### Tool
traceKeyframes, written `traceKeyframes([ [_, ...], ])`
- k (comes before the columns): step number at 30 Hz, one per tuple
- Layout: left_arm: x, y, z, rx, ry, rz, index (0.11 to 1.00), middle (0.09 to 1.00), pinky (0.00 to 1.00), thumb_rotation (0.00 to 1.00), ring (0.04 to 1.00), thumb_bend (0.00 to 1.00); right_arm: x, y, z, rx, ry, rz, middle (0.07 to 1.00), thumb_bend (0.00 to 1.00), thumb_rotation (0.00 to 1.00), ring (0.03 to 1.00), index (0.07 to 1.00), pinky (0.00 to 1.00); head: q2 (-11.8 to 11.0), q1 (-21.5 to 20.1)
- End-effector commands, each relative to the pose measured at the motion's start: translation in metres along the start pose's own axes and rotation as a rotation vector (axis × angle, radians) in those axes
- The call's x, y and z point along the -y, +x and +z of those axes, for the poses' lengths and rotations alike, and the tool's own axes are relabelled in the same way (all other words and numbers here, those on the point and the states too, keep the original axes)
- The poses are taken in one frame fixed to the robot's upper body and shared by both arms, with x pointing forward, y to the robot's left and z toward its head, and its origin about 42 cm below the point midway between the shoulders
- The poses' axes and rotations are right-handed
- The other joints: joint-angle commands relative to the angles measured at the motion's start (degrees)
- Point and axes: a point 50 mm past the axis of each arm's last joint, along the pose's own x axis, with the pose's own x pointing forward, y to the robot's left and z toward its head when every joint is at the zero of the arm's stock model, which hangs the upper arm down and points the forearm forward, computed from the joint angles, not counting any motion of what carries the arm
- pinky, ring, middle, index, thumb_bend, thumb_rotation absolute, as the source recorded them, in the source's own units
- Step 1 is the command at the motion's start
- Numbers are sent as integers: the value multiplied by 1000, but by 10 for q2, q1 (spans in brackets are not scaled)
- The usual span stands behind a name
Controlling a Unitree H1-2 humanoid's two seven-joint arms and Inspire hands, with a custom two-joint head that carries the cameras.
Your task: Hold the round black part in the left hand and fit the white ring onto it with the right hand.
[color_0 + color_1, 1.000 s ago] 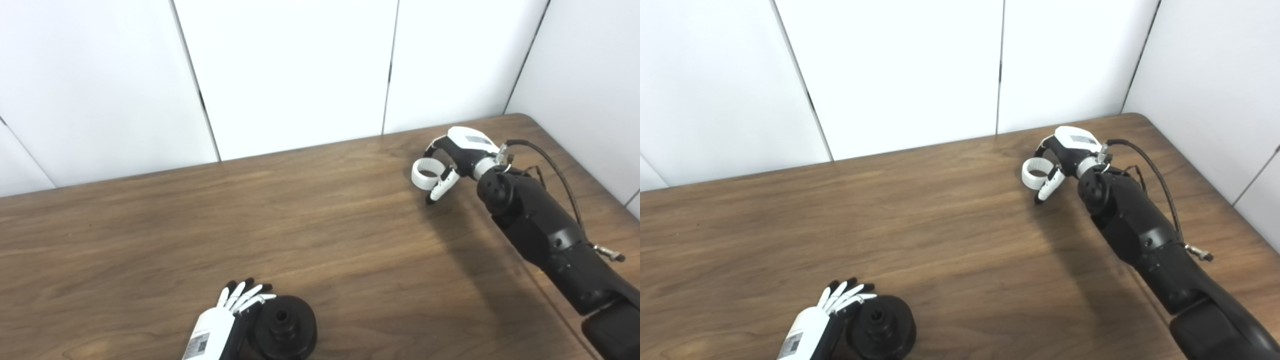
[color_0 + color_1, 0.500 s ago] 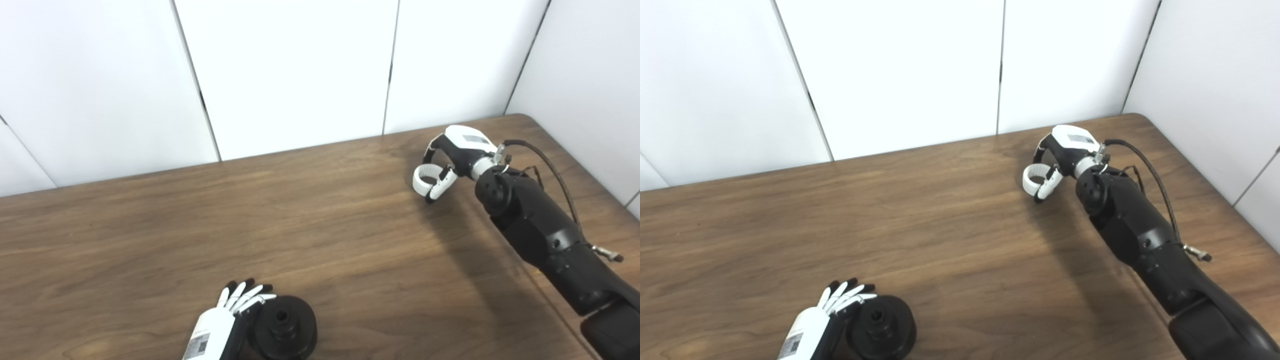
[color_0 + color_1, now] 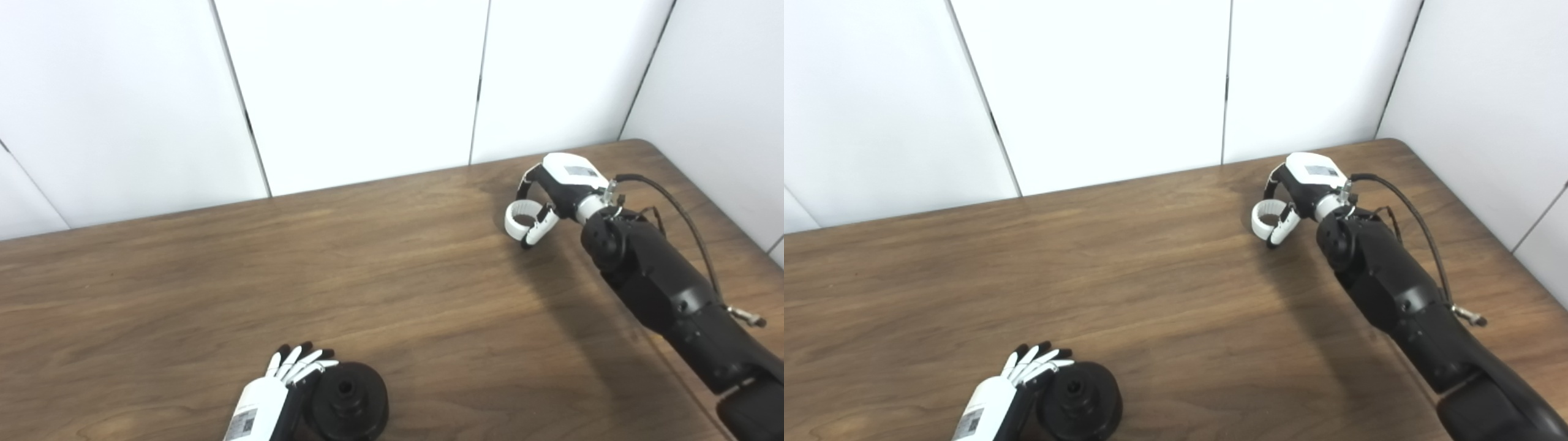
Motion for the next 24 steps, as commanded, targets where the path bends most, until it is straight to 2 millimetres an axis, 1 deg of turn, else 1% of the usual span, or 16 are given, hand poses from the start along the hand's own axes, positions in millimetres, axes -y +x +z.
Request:
traceKeyframes([
  [1, 17, -20, -15, -114, 48, -124, 484, 849, 1000, 68, 940, 522, 45, -1, 5, 58, -19, -135, 806, 521, 129, 906, 486, 904, 7, 20],
  [4, 20, -17, -9, -119, 41, -123, 483, 846, 1000, 69, 935, 523, 59, -17, 13, 121, -13, -140, 810, 521, 129, 915, 486, 933, 17, 55],
  [7, 22, -15, -2, -123, 44, -124, 483, 845, 1000, 70, 933, 523, 71, -33, 24, 189, -24, -136, 805, 521, 130, 914, 486, 940, 27, 81],
  [11, 24, -11, 7, -134, 36, -121, 482, 843, 1000, 68, 934, 524, 83, -56, 43, 271, -41, -118, 808, 521, 129, 916, 486, 941, 44, 113],
  [14, 25, -7, 13, -137, 41, -117, 482, 843, 1000, 66, 933, 523, 89, -77, 61, 337, -93, -95, 804, 521, 131, 911, 486, 933, 53, 132],
  [16, 26, -5, 16, -137, 41, -112, 482, 840, 1000, 65, 928, 524, 90, -89, 70, 378, -113, -83, 801, 522, 131, 907, 486, 921, 56, 134],
  [18, 27, -4, 18, -139, 39, -113, 482, 837, 1000, 64, 924, 524, 90, -100, 79, 410, -117, -69, 803, 522, 131, 910, 485, 942, 57, 132],
  [24, 26, -3, 21, -139, 46, -112, 481, 836, 1000, 63, 924, 523, 89, -130, 104, 509, -123, -41, 800, 524, 137, 892, 483, 973, 66, 105],
])
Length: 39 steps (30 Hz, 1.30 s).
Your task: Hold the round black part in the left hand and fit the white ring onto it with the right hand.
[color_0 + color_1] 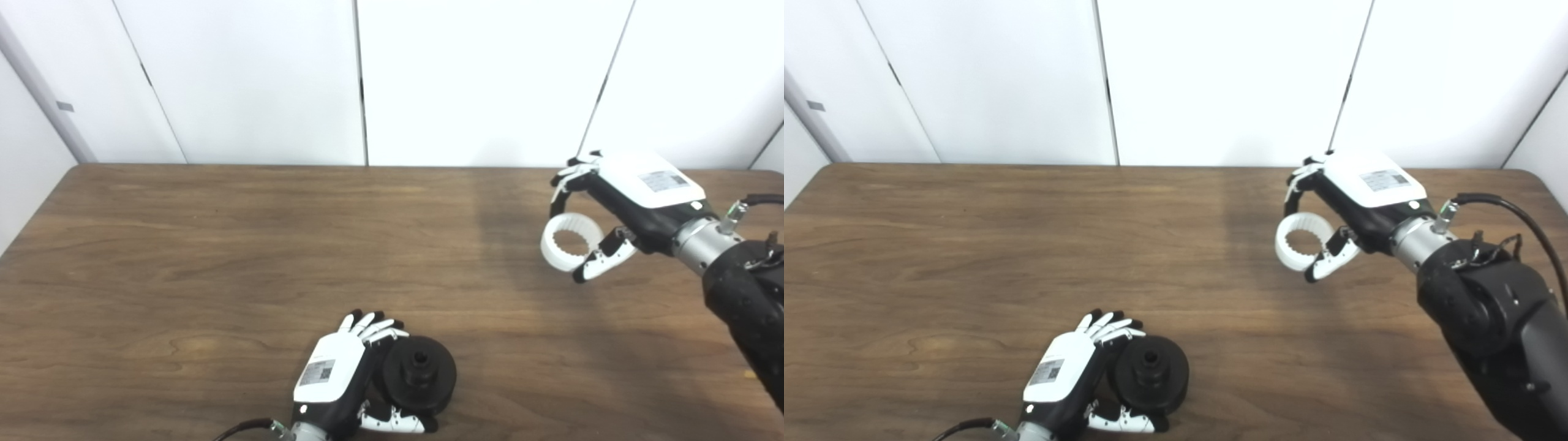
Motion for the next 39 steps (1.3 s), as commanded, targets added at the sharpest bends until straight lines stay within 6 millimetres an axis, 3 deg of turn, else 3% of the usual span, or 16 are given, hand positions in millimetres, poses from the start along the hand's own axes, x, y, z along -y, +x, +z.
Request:
traceKeyframes([
  [1, 19, -9, -6, -55, 10, -121, 481, 836, 1000, 63, 924, 524, 15, -5, 14, 39, -29, -49, 799, 524, 137, 890, 483, 979, 6, -12],
  [4, 18, -8, -6, -44, 9, -111, 482, 836, 1000, 62, 918, 525, 14, -11, 33, 90, -16, -41, 801, 524, 137, 888, 483, 999, 10, -15],
  [19, 11, -2, 0, -43, 13, -112, 481, 833, 1000, 62, 917, 525, 9, -24, 90, 284, 41, 1, 808, 522, 137, 933, 484, 1000, 35, -8],
  [39, 14, 1, 3, -42, 18, -109, 482, 828, 1000, 63, 908, 525, -12, -11, 125, 392, 58, 65, 829, 523, 133, 987, 485, 1000, 42, -9],
])
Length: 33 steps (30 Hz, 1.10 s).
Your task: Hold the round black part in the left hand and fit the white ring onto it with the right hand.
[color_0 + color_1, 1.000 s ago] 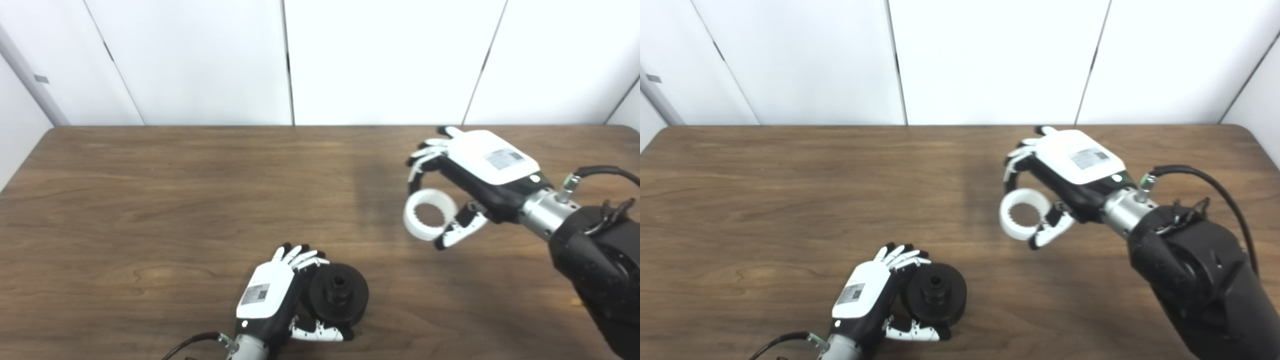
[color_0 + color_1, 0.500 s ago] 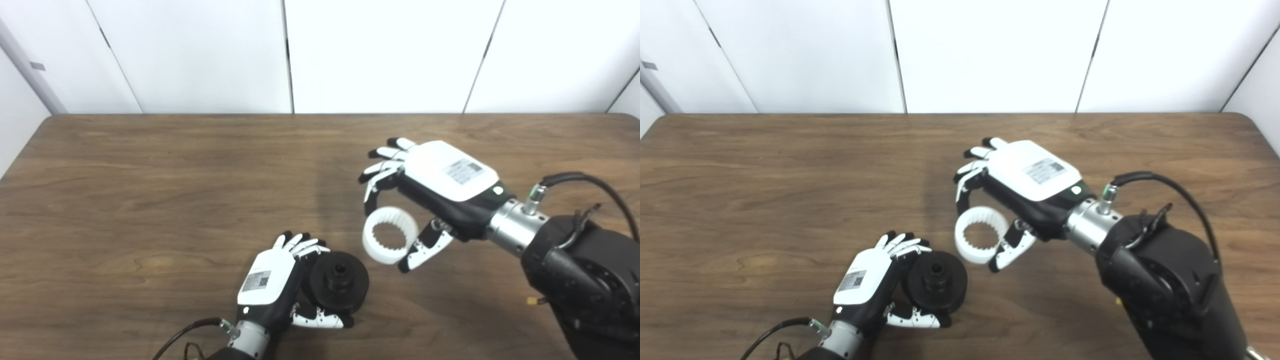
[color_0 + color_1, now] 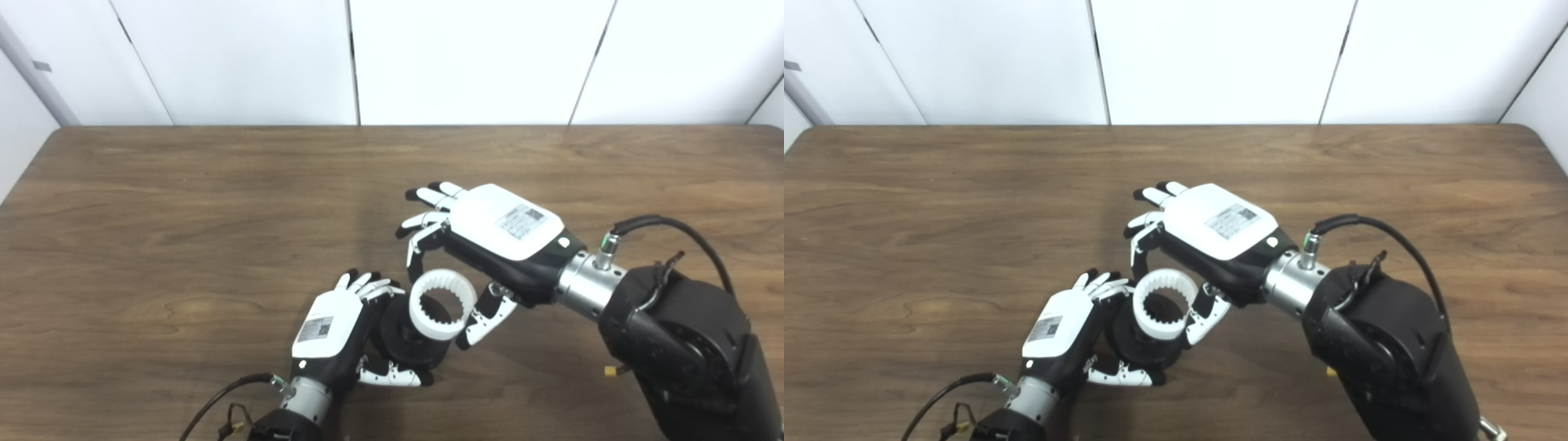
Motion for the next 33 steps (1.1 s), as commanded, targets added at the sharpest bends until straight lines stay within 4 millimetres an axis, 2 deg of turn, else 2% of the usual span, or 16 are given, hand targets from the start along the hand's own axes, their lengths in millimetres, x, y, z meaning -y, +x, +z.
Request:
traceKeyframes([
  [1, 17, -3, -2, -42, 7, -99, 482, 827, 1000, 63, 908, 525, 5, 4, 3, 17, -26, -38, 830, 523, 134, 988, 485, 1000, 0, 0],
  [18, 18, 0, 4, -45, -5, -96, 481, 830, 1000, 63, 914, 526, -25, 23, -2, 33, -8, 4, 833, 522, 133, 975, 486, 1000, 0, 7],
  [33, 18, 1, 7, -49, -8, -101, 481, 831, 1000, 63, 914, 525, -32, 25, -7, 27, 3, -4, 831, 522, 131, 971, 485, 1000, 2, 8],
])
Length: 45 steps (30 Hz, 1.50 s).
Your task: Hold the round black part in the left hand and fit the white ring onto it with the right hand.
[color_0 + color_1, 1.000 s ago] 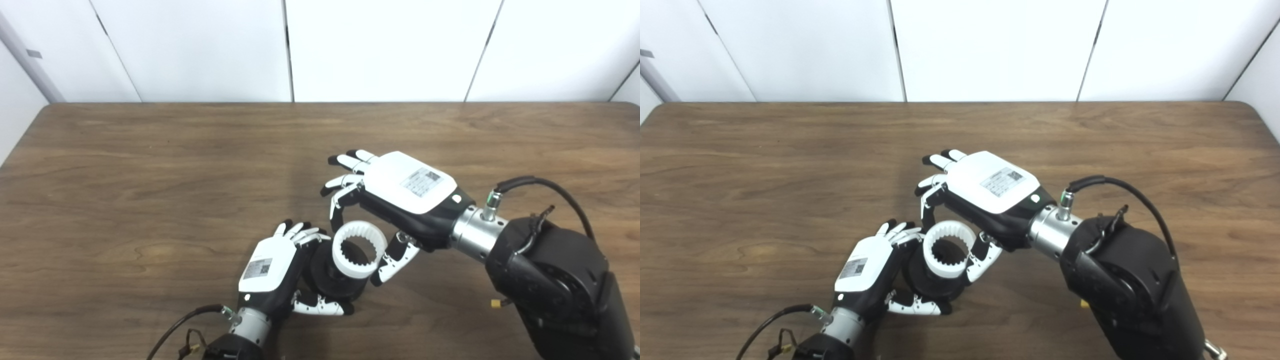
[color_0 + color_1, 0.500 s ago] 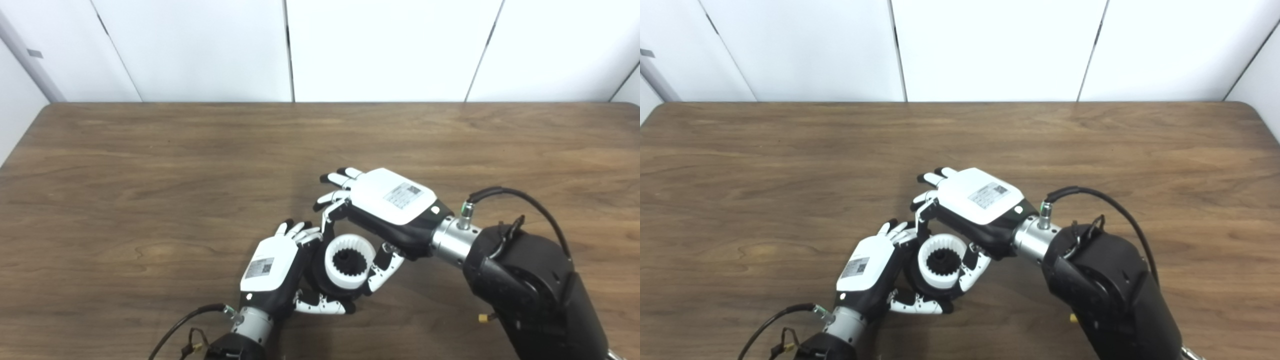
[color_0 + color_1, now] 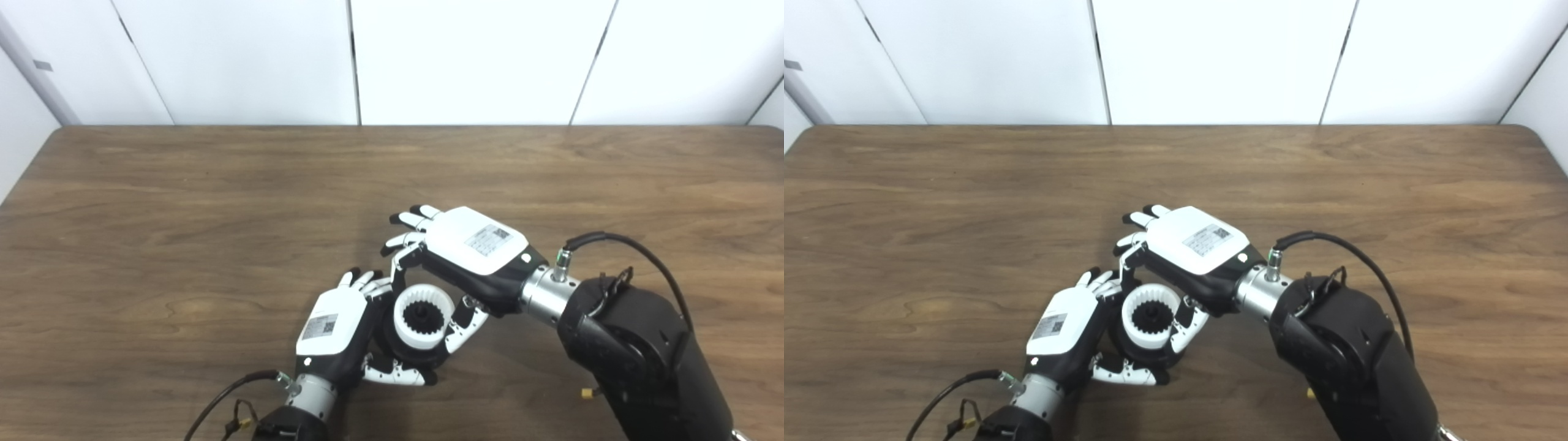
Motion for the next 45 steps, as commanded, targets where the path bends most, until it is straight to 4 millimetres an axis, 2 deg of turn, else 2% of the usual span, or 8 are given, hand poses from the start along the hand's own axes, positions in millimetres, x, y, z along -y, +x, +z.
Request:
traceKeyframes([
  [1, 17, -3, 1, -34, -11, -97, 481, 829, 1000, 64, 913, 525, 6, 1, 1, 20, -31, -38, 831, 522, 131, 972, 485, 1000, 1, 0],
  [26, 16, -5, 6, -26, -11, -103, 481, 831, 1000, 65, 915, 525, -19, 3, -25, -52, -30, -20, 827, 522, 131, 954, 485, 1000, 6, -2],
  [44, 16, -4, 7, -21, -7, -96, 481, 828, 1000, 66, 911, 525, -24, 3, -25, -64, -54, 31, 833, 524, 144, 960, 493, 1000, 10, -2],
  [45, 16, -4, 7, -21, -8, -97, 481, 828, 1000, 65, 910, 525, -24, 3, -25, -65, -61, 35, 838, 690, 203, 959, 578, 1000, 10, -2],
])
